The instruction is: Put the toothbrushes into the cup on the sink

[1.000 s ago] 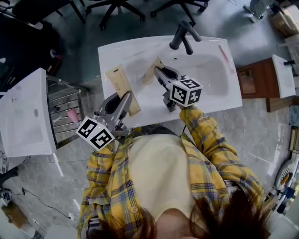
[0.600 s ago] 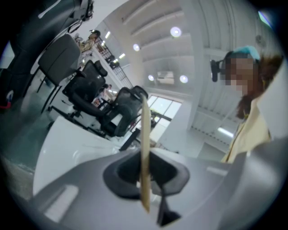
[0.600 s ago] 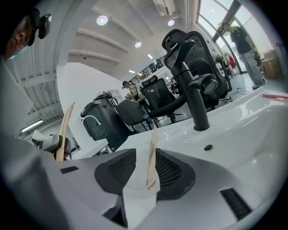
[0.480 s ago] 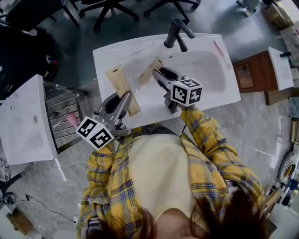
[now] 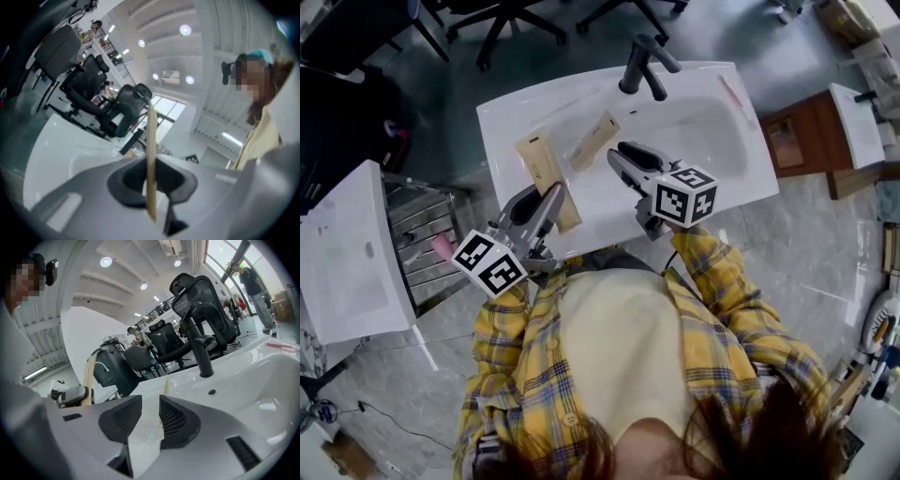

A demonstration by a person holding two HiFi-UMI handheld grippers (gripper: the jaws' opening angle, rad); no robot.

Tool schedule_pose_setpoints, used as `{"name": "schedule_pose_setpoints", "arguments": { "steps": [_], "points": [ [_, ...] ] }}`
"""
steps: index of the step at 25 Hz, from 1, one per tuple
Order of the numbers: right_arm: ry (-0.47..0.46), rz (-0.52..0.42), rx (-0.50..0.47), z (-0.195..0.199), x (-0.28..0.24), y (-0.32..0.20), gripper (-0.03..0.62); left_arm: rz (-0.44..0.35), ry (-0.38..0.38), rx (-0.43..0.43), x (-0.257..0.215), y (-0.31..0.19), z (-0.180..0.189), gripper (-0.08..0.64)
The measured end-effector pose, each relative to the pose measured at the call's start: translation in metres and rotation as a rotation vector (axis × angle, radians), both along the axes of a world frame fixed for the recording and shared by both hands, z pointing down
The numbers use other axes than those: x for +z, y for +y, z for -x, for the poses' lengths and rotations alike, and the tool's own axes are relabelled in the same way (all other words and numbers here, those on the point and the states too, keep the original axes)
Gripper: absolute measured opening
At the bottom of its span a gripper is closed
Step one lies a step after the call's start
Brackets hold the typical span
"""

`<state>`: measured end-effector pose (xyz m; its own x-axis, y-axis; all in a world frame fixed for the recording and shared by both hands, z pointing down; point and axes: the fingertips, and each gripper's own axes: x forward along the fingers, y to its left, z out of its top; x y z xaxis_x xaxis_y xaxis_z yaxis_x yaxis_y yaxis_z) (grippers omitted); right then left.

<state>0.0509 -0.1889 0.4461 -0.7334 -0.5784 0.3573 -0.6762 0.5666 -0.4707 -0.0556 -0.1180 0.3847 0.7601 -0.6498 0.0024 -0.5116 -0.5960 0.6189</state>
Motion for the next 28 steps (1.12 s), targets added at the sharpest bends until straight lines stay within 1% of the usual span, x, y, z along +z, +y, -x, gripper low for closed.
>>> {"name": "schedule_pose_setpoints", "arguments": {
  "steps": [7, 10, 15, 20, 25, 28],
  "points": [
    [-0.100, -0.036, -0.061, 0.014, -0.039, 0.014, 0.098, 0.015, -0.013, 0.056, 0.004, 0.002, -0.006, 0.031],
    [-0.148, -0.056, -0.112, 0.023, -0.058, 0.021, 0.098, 0.011, -0.027, 0.087, 0.004, 0.002, -0.008, 0.031],
    [-0.203, -0.089, -0.224, 0.041, -0.084, 0.034, 0.098, 0.005, -0.031, 0.151, 0.002, 0.006, -0.012, 0.031],
    [-0.273, -0.079, -0.338, 0.058, -0.102, 0.049, 0.098, 0.003, -0.027, 0.235, 0.001, 0.015, -0.020, 0.031],
    [-0.319, -0.059, -0.441, 0.070, -0.110, 0.062, 0.100, 0.002, -0.033, 0.316, -0.001, 0.026, -0.030, 0.032],
    [-0.336, -0.047, -0.474, 0.073, -0.110, 0.066, 0.100, 0.006, -0.044, 0.345, 0.001, 0.030, -0.036, 0.031]
  ]
}}
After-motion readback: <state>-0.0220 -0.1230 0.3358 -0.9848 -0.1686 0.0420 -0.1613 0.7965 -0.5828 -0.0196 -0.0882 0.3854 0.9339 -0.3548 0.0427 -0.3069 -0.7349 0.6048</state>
